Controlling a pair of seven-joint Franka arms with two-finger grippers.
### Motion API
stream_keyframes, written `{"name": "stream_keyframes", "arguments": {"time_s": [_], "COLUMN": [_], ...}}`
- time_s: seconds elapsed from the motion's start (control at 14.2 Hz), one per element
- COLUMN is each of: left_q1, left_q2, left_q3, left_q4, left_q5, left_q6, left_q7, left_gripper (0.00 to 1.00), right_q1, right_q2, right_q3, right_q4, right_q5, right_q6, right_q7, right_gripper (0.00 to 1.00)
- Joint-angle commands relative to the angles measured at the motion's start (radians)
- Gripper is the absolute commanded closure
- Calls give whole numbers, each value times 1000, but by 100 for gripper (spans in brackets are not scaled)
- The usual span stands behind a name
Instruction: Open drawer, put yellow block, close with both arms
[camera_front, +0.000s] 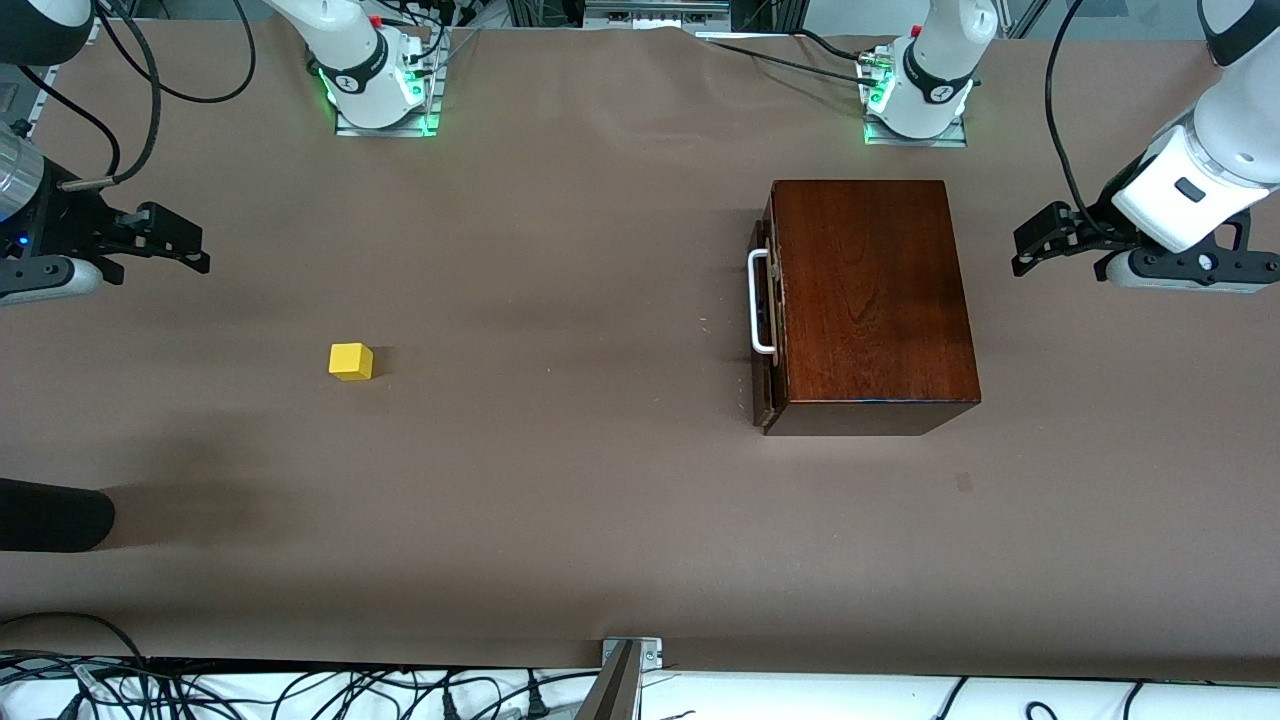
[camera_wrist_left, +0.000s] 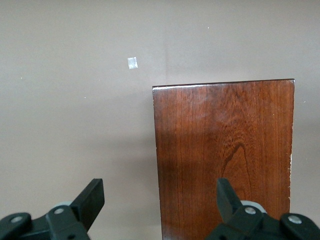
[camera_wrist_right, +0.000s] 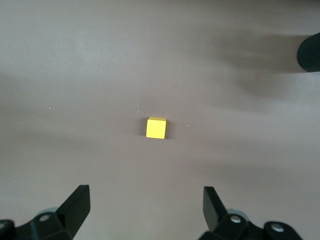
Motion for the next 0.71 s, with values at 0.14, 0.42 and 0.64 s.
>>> {"name": "stream_keyframes", "arguments": {"time_s": [0.14, 0.42, 0.64], "left_q1": [-5, -5, -6], "left_q2": [18, 22, 31], "left_q3": [-1, -3, -27], "left_q4": [39, 40, 40], "left_q5": [26, 25, 22], "left_q6": [-21, -25, -99], "left_q7": [-3, -12, -14], "left_gripper": [0, 0, 0], "right_q1": [-6, -6, -6], "right_q2": [12, 12, 12], "right_q3": [1, 0, 0], "right_q4": [30, 30, 30], "right_q5": [-5, -4, -4], "right_q6": [-14, -12, -12], "right_q7": [-5, -5, -5], "right_gripper": [0, 0, 0]}}
